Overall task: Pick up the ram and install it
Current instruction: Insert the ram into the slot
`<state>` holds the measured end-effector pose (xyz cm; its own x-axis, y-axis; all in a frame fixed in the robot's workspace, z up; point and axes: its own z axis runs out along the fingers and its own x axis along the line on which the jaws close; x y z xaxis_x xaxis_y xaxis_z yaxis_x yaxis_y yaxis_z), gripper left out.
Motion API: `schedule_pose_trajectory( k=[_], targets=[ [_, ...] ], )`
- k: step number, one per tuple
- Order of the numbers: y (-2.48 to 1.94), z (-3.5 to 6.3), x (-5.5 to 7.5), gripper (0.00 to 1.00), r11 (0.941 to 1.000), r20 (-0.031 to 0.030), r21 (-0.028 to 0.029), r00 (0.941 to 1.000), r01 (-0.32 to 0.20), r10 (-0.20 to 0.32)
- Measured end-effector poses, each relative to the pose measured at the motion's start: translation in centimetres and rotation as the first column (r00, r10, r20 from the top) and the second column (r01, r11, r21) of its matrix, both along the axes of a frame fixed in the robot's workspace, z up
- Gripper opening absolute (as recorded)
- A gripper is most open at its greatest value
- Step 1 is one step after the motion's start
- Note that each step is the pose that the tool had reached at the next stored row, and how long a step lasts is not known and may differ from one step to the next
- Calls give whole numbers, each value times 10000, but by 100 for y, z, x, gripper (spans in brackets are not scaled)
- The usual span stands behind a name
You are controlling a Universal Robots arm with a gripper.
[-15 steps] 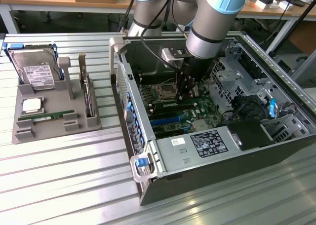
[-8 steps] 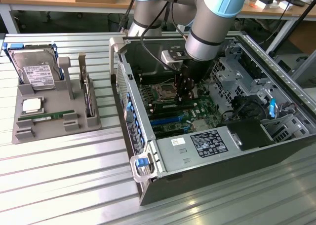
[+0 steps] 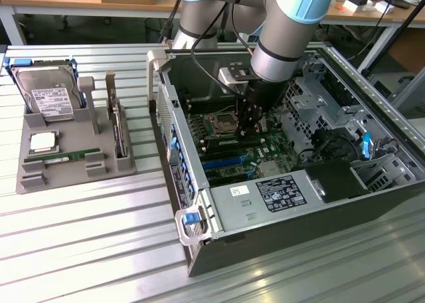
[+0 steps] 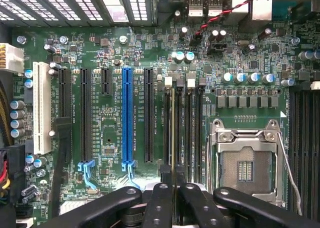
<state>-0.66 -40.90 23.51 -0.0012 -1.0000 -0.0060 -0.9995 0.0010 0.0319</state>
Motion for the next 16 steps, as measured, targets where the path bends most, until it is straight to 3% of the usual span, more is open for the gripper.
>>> schedule_pose_trajectory(
  k=[13, 16],
  targets=[
    [-15, -15, 0, 12, 10000, 0, -1, 10000, -74, 74],
    [-15, -16, -1, 19, 10000, 1, 1, 10000, -73, 73]
  ],
)
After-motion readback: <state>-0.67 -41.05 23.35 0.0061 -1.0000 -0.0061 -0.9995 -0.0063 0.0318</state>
